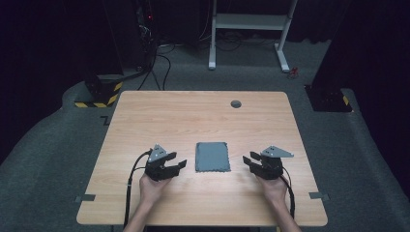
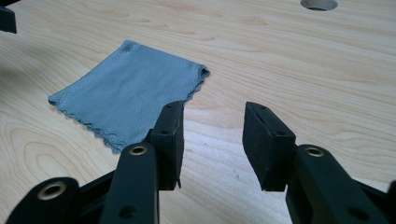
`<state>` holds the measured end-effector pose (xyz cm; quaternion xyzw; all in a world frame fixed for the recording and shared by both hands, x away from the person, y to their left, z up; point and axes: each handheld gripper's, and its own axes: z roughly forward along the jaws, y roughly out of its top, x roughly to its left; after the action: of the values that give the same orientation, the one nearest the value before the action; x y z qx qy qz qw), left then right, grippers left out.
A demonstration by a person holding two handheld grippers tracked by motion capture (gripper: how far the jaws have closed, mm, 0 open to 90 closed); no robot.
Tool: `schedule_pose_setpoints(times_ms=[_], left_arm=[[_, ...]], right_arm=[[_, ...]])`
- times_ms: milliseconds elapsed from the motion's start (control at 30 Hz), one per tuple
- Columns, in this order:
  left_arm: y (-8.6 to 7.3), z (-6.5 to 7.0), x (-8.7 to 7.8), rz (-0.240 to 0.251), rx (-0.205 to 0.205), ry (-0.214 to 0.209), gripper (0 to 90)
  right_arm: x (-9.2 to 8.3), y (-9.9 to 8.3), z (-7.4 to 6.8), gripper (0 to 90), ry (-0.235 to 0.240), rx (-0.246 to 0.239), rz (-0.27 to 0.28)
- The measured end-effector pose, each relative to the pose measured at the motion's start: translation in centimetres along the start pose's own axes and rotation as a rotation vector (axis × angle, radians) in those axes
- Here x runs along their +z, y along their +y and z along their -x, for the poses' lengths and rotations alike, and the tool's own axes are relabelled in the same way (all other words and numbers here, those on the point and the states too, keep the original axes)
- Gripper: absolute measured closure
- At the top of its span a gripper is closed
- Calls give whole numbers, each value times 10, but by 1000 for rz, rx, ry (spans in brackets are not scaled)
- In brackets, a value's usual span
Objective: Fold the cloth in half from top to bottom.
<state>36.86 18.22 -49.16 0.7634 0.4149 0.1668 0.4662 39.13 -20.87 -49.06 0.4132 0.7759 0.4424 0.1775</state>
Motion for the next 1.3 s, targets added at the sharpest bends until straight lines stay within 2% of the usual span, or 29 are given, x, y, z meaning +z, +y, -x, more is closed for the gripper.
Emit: schedule_pose_setpoints(times_ms=[167,433,767,967,1033,1167,1300], left_arm=[[-1,-1,-6,17,-3,12,414],[-7,-6,-14,18,-13,29,405],[-18,-18,-29,35,-52,68,403],[-25,-26,-35,13,-63,100,403],[-27,-29,-36,12,-64,113,403],[-32,-35,-37,3,-85,127,403],[-35,-38,-36,-30,-78,162,400]], right_arm=[[-4,-3,2,580,-1,11,8],[-12,-8,6,573,-7,19,17],[-24,-16,14,571,-36,35,21],[-28,-21,21,568,-61,45,3],[-29,-22,23,568,-76,34,-1],[-31,-25,27,564,-93,43,-12],[-32,-27,30,559,-104,49,-31]])
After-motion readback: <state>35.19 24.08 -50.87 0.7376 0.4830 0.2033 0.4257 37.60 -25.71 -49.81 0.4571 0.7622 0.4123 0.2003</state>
